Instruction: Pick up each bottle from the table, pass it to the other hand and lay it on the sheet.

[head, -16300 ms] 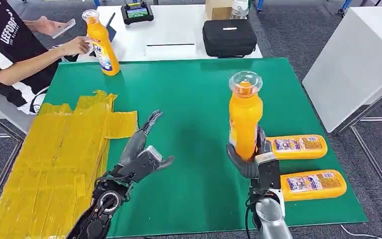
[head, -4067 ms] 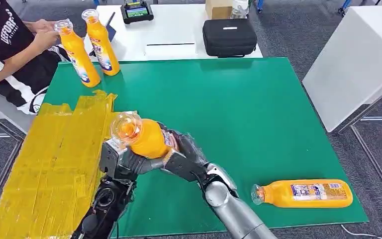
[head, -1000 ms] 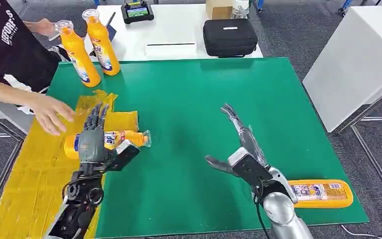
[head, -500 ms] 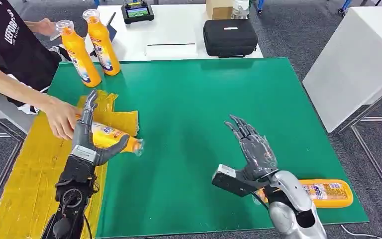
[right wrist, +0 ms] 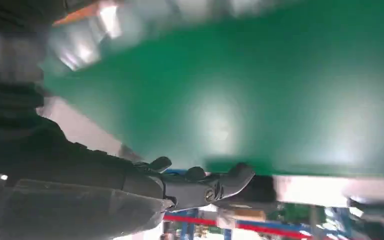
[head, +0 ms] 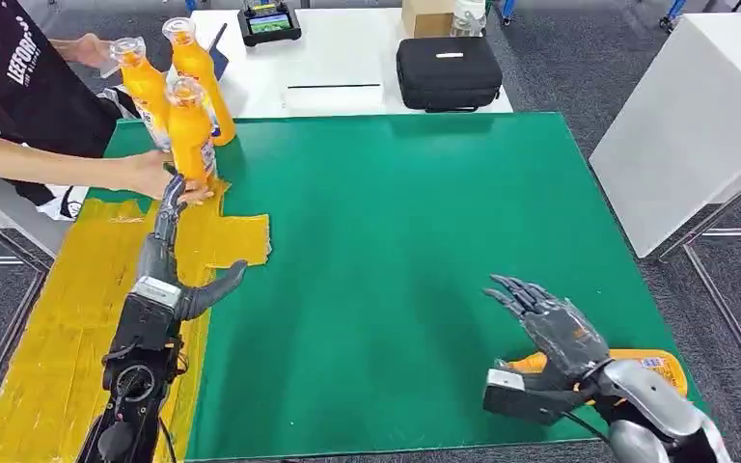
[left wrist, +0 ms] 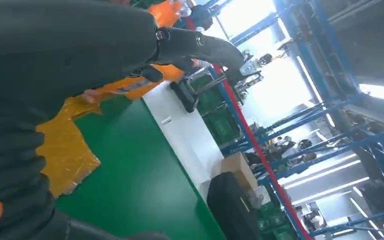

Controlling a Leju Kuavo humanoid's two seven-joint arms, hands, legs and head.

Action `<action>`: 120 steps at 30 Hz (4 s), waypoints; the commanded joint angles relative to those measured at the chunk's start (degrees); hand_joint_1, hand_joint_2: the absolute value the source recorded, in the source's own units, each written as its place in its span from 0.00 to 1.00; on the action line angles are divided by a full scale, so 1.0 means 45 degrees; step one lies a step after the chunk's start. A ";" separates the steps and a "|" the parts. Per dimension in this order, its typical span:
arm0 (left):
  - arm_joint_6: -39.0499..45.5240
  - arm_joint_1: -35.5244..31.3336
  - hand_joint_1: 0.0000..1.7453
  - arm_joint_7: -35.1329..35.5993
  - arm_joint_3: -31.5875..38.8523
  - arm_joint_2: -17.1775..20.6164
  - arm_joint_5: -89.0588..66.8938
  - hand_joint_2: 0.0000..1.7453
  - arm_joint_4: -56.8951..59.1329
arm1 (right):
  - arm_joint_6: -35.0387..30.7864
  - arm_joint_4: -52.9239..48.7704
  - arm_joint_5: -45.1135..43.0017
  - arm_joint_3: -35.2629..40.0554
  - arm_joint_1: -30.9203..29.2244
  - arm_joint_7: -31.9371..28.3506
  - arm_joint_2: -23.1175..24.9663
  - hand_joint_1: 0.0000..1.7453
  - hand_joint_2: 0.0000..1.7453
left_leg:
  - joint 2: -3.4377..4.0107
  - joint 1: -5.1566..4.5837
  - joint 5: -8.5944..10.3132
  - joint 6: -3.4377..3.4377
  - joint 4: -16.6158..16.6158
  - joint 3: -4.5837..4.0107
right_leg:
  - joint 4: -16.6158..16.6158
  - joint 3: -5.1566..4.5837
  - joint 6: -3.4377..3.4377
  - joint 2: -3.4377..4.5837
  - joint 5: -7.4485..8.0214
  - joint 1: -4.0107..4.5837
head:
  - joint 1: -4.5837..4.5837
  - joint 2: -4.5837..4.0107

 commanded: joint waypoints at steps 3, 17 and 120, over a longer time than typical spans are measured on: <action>0.0141 -0.0293 0.00 -0.0075 0.0124 0.0117 0.0318 1.00 0.1208 | 0.1285 -0.0146 -0.0795 -0.3989 0.2622 -0.0990 -0.0989 0.00 1.00 | -0.0028 0.0000 -0.0052 -0.0021 -0.0008 0.0106 | -0.0017 0.0128 -0.0022 -0.0017 -0.0053 -0.0002 | 0.0000 0.0000; 0.0254 -0.0310 0.00 -0.0046 -0.0083 0.0049 0.0108 1.00 0.1687 | 0.0404 0.0498 0.1158 -0.5358 0.3411 -0.0806 0.1375 0.00 1.00 | -0.0002 0.0016 -0.0055 -0.0023 -0.0039 0.0134 | -0.0058 0.0145 -0.0028 0.0004 -0.0031 0.0016 | 0.0004 0.0000; -0.0606 -0.1409 0.00 0.0396 -0.2747 -0.0458 0.0653 1.00 0.3475 | -0.3479 0.9167 -0.8722 -0.0744 -0.4622 -0.2765 0.7558 1.00 1.00 | 0.0109 0.0017 -0.0043 -0.0008 -0.0015 0.0152 | -0.0022 0.0128 -0.0020 0.0097 -0.0003 0.0014 | 0.0005 0.0000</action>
